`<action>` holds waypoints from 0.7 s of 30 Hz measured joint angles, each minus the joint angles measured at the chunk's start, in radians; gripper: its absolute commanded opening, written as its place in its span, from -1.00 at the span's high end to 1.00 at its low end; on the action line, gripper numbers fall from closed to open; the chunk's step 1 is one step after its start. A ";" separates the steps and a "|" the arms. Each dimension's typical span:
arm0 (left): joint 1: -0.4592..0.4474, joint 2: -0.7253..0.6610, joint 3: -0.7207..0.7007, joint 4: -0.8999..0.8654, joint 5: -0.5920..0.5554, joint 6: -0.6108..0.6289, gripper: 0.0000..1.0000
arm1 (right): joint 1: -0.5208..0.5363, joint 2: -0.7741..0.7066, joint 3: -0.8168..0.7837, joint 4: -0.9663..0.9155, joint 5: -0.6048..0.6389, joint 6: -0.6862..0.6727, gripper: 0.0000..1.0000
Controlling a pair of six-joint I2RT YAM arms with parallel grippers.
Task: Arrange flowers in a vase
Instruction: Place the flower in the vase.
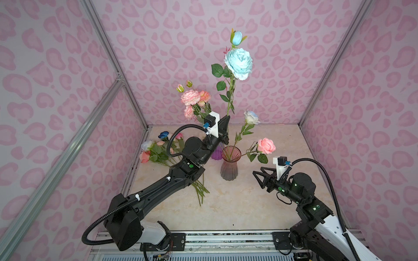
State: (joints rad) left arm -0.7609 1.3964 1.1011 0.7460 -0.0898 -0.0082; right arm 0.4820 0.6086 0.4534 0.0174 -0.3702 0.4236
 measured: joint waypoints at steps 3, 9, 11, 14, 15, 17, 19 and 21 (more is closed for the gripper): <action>-0.012 -0.001 -0.039 -0.004 -0.004 -0.009 0.94 | 0.000 0.007 -0.001 0.000 0.001 -0.001 -0.32; -0.045 0.011 -0.080 -0.018 -0.024 -0.019 0.89 | 0.000 0.018 -0.002 0.002 0.005 -0.001 -0.33; -0.048 0.021 -0.085 -0.019 -0.028 -0.027 0.82 | 0.000 0.022 -0.002 0.006 0.010 -0.001 -0.33; -0.050 0.038 -0.087 -0.038 -0.035 -0.049 0.75 | 0.000 0.021 -0.002 0.007 0.011 -0.006 -0.34; -0.053 0.042 -0.089 -0.050 -0.040 -0.056 0.73 | 0.000 0.018 -0.002 0.008 0.011 -0.008 -0.34; -0.059 0.042 -0.097 -0.070 -0.039 -0.076 0.66 | 0.000 0.013 -0.002 0.008 0.017 -0.008 -0.35; -0.061 0.042 -0.106 -0.081 -0.041 -0.090 0.41 | 0.000 0.008 -0.004 0.008 0.027 -0.008 -0.39; -0.061 0.042 -0.109 -0.110 -0.052 -0.105 0.37 | 0.000 0.006 -0.007 0.007 0.029 -0.008 -0.41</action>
State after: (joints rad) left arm -0.8223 1.4387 0.9924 0.6357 -0.1417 -0.1131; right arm 0.4816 0.6151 0.4465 0.0246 -0.3408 0.4152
